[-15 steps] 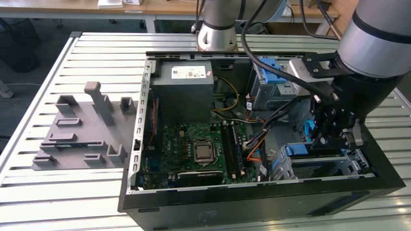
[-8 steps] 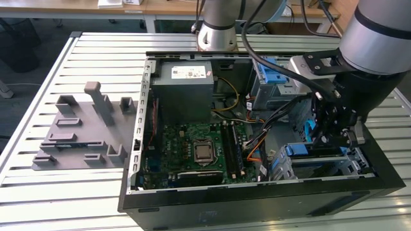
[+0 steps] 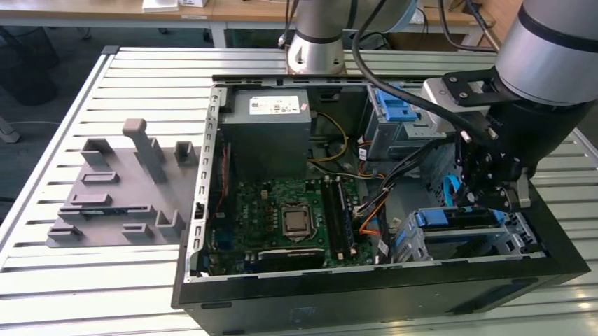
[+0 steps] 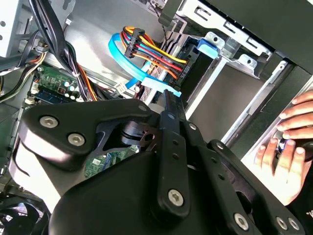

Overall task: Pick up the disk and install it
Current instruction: 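Insert the second disk wire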

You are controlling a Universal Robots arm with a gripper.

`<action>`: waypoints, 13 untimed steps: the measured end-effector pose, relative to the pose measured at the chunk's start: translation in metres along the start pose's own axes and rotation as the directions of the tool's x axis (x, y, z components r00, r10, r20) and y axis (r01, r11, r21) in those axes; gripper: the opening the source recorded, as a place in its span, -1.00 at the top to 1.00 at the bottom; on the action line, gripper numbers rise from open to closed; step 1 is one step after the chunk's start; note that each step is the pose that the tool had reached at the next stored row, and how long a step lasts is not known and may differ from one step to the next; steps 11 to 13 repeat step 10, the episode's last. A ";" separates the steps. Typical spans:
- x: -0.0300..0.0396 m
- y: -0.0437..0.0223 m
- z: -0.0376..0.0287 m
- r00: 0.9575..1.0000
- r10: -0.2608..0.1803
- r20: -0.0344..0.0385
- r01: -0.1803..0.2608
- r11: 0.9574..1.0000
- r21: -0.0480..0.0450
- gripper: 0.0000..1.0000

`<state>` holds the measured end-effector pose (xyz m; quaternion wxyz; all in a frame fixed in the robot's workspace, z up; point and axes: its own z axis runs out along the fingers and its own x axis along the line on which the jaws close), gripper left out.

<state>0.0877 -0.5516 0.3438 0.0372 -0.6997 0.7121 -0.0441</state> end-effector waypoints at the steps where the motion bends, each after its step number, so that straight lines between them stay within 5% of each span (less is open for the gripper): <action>1: 0.0000 0.0000 -0.0001 1.000 0.000 0.000 0.000 1.000 0.000 0.79; 13: 0.0000 0.0000 -0.0001 1.000 0.000 0.000 0.000 1.000 0.000 0.79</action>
